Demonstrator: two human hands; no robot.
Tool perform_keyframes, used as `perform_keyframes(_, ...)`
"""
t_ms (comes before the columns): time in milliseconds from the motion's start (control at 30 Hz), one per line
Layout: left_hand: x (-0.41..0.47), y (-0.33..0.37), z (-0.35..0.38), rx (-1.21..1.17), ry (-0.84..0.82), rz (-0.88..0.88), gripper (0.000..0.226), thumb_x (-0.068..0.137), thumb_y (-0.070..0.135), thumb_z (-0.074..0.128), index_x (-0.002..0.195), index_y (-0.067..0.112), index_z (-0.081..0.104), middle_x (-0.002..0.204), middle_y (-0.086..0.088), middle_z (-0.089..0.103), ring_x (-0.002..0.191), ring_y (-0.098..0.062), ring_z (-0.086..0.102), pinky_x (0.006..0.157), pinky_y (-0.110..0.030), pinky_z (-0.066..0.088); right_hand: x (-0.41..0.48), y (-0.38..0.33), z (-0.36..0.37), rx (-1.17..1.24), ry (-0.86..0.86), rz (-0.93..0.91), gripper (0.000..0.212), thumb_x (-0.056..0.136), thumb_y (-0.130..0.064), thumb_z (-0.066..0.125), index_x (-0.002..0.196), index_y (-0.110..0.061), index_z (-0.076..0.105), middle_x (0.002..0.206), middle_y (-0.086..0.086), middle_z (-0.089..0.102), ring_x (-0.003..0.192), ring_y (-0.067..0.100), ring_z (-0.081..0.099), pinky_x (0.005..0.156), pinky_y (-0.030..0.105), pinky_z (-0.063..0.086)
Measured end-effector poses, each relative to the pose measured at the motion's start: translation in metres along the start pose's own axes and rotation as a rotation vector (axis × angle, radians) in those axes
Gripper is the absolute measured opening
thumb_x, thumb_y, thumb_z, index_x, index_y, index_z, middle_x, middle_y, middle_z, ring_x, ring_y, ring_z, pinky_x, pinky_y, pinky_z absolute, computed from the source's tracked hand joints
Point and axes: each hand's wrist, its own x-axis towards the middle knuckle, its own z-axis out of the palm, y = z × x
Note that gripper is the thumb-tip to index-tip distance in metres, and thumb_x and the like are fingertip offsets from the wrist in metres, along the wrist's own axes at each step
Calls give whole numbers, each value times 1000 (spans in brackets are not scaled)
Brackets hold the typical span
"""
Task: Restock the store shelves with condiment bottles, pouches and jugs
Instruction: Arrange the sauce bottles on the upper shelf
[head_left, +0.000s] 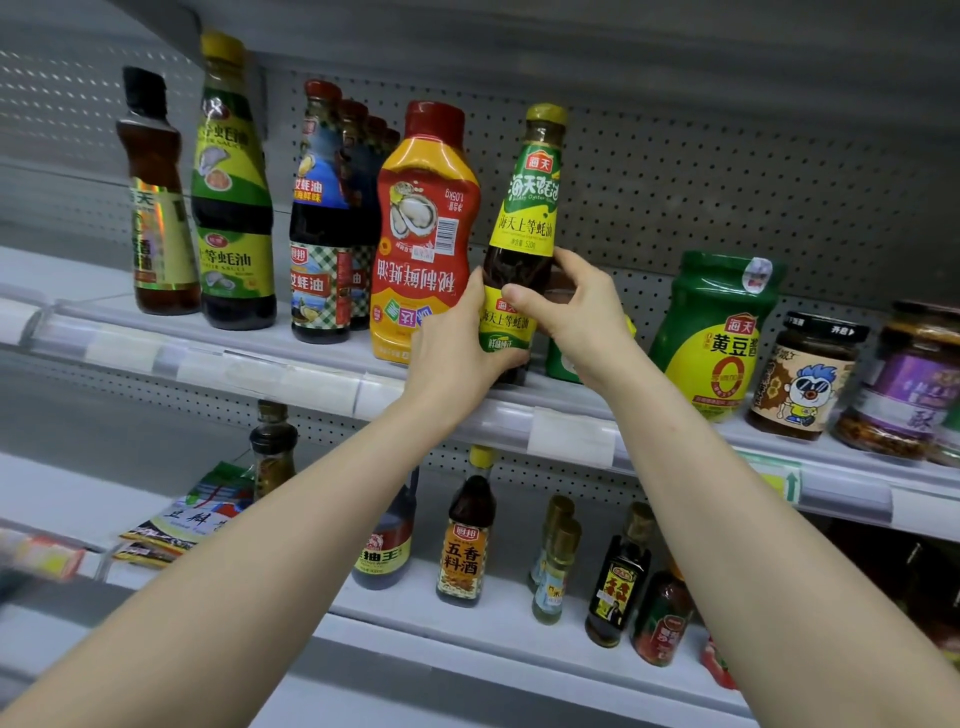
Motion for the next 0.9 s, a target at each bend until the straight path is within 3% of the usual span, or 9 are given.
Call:
perform_keyframes(100,-2,-4,-1,33,-18,9,98,82,37,78,157,23,17,121,-2,68,111,-25,62,93,-44,51,-5,-1,1,-108,52,-47,48,84,-26,81,128,-30,62,105,-18,69,101,8,68,91,43,58)
perform_keyframes(200,-8,-9,-2,64,-56,31,98,83,29,78,158,23,14,130,-7,64,120,-28,59,98,-46,49,-19,2,4,-222,94,-102,54,84,-24,80,133,-29,58,103,-22,65,98,6,67,89,42,58)
perform_keyframes(367,-6,-8,-2,79,-58,68,95,84,24,76,157,23,16,129,-7,64,118,-30,59,97,-47,48,-38,15,13,-299,67,-145,75,85,-12,78,148,-25,40,111,-9,66,103,16,67,91,44,56)
perform_keyframes(533,-3,-7,-2,117,-86,54,95,85,26,75,157,25,14,123,-8,66,109,-31,61,91,-46,50,-36,17,14,-294,77,-99,68,84,-11,78,142,-26,45,100,-10,65,98,19,68,89,48,56)
perform_keyframes(667,2,-5,1,161,-96,46,95,86,27,73,158,23,11,121,-10,65,107,-33,60,90,-46,50,-30,16,13,-334,62,-50,69,83,-14,80,141,-25,46,110,0,72,103,25,68,91,49,54)
perform_keyframes(900,7,-5,7,177,-110,-5,95,88,26,72,158,23,8,121,-14,63,109,-37,58,92,-47,49,-21,14,13,-354,40,-11,65,82,-11,80,138,-22,48,116,4,72,107,25,68,94,47,54)
